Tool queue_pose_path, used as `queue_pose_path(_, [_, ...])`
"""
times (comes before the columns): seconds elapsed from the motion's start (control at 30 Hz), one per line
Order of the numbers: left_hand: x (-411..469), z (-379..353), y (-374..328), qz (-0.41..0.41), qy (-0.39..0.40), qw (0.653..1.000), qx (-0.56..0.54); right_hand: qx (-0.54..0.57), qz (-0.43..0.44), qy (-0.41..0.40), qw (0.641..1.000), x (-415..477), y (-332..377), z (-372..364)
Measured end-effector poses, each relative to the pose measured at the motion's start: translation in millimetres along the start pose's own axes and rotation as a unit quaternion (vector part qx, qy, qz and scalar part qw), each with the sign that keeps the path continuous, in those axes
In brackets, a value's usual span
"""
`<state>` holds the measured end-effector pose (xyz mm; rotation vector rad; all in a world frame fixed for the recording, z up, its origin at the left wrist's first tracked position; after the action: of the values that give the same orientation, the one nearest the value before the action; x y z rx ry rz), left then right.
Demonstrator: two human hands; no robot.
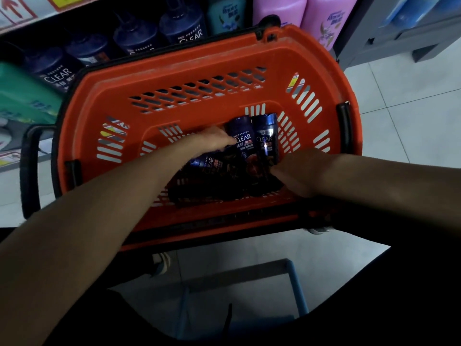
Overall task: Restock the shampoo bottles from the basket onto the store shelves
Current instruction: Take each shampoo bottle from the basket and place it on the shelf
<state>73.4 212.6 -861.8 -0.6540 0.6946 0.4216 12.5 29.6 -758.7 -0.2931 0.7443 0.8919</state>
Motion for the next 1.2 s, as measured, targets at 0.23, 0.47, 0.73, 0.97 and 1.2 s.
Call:
queue_pose_path(0.23, [-3.6, -13.5, 1.1, 0.023, -0.008, 0.999, -0.04, -0.036, -0.012, 0.006, 0.999, 1.5, -1.0, -3.5])
queue_pose_path(0.47, [3.8, -42.7, -15.4, 0.151, -0.035, 0.95, -0.273, -0.013, -0.017, 0.0, 1.0, -1.5, -2.5, 0.1])
queue_pose_path(0.73, [-19.1, -29.9, -14.5, 0.108, -0.019, 0.937, -0.332, -0.034, -0.003, 0.007, 0.999, -2.0, 0.7, 0.2])
queue_pose_path(0.97, [-56.8, 15.2, -0.6, 0.043, -0.143, 0.935, -0.321, -0.035, -0.032, -0.001, 0.999, -0.6, 7.0, 15.4])
queue_pose_path(1.2, [-132.4, 94.9, -2.8, -0.056, -0.192, 0.913, -0.354, 0.107, -0.066, -0.147, 0.981, 1.7, 19.0, 87.7])
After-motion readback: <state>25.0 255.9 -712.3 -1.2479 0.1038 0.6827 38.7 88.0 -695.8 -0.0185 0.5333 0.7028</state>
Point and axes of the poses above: each hand's wrist, its own x-axis towards the middle knuckle, its own z-axis out of the back of the hand, y = z × x, the point moved 9 cm from there along x, towards the middle knuckle, and after that the axes turned 9 degrees about -y, right-handed, at the moved point
